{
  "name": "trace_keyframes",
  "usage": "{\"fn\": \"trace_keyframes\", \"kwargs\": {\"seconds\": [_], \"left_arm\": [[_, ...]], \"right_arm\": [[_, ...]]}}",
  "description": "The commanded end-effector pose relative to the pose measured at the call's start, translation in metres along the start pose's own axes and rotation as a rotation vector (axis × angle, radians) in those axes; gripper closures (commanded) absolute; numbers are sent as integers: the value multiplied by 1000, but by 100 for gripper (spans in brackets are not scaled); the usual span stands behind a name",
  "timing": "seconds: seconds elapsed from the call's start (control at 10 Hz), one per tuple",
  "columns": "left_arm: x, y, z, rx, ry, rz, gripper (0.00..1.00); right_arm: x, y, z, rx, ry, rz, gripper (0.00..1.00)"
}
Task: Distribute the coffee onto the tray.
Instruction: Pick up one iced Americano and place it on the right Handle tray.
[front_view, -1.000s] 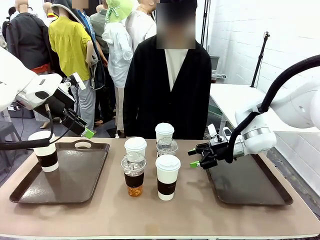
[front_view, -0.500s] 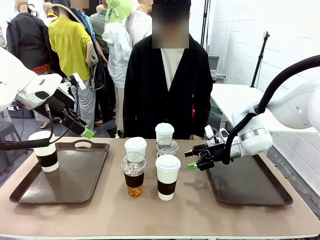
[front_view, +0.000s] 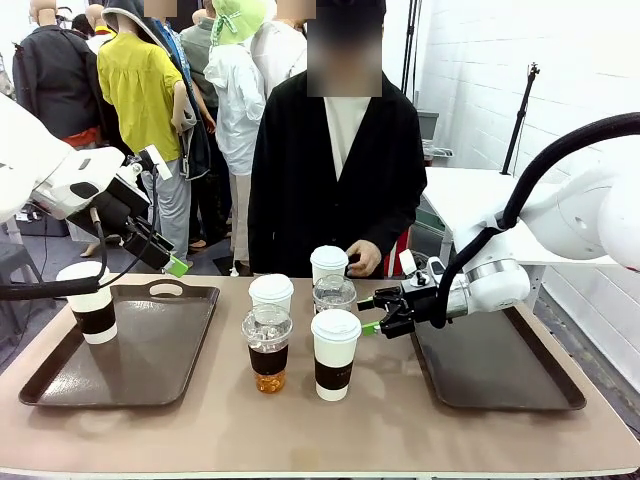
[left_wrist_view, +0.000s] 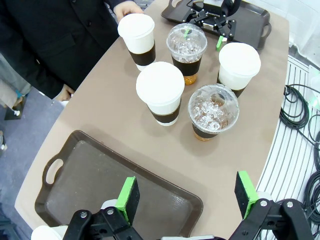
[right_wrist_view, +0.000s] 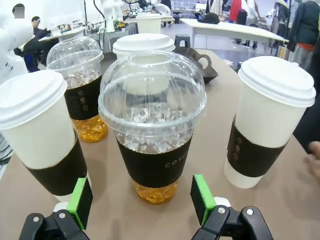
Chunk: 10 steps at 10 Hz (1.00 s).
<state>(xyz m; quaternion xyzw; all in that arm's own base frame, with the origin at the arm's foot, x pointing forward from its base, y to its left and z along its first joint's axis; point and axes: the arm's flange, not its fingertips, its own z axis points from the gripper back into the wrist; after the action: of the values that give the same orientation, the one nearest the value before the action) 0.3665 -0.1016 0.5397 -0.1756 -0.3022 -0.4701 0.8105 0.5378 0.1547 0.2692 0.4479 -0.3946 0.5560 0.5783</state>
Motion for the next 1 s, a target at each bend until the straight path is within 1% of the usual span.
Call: {"fn": "trace_keyframes", "kwargs": {"seconds": [0.0,0.6,0.9], "left_arm": [[-1,2,1,-10,-4,-6,0],[-1,2,1,-10,-4,-6,0],[-1,2,1,-10,-4,-6,0]], "right_arm": [[-2,-6,-11,0,-37,27,0],[-3,-9,-24,-20,-59,50,0],[-3,-15,-34,-8,-60,46,0]]}}
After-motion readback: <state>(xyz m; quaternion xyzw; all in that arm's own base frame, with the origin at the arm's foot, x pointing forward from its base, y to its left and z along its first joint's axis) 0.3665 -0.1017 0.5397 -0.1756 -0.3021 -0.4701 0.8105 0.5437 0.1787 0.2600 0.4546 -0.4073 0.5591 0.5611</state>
